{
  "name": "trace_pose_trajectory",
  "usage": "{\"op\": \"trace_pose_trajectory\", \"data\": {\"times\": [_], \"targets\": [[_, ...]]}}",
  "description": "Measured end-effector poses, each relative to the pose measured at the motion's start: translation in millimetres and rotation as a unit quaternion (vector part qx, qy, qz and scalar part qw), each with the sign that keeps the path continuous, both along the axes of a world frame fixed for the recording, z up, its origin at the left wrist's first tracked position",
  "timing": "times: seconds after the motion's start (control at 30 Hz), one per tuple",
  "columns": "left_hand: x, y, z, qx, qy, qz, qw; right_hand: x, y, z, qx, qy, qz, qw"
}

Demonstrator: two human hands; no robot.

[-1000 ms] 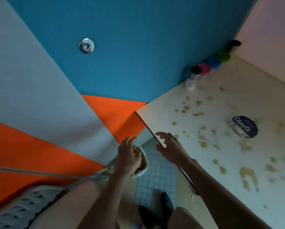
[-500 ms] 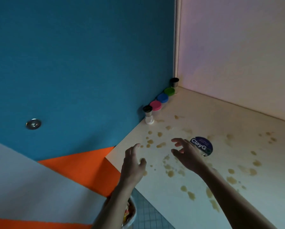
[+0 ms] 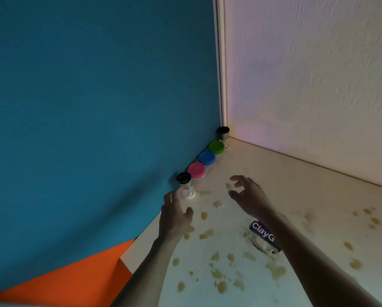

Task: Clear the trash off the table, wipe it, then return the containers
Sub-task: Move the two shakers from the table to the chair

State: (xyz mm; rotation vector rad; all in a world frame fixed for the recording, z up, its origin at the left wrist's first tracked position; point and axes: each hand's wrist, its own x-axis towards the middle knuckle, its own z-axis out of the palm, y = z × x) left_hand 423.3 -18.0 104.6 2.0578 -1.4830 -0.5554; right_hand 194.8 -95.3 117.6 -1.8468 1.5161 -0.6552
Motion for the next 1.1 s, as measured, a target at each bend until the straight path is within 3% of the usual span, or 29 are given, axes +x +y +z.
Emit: {"op": "trace_pose_trajectory", "data": {"times": [0.4, 0.5, 0.7, 0.87, 0.97, 1.1], "targets": [[26, -143, -75, 0.04, -0.086, 0.006, 0.995, 53, -206, -38, 0.015, 0.003, -0.11, 0.994], [28, -155, -93, 0.009, -0.106, 0.008, 0.994, 64, -262, -61, 0.022, -0.017, -0.148, 0.989], [38, -173, -122, -0.049, -0.043, 0.0, 0.998, 89, -354, -114, 0.08, -0.1, -0.201, 0.971], [44, -176, -135, -0.071, -0.037, -0.029, 0.996, 95, -401, -150, 0.127, -0.177, -0.239, 0.946], [49, -176, -143, -0.081, -0.042, -0.03, 0.995, 95, -409, -160, 0.135, -0.147, -0.241, 0.95], [52, -178, -137, -0.084, -0.032, -0.019, 0.996, 89, -402, -152, 0.074, -0.139, -0.272, 0.949]]}}
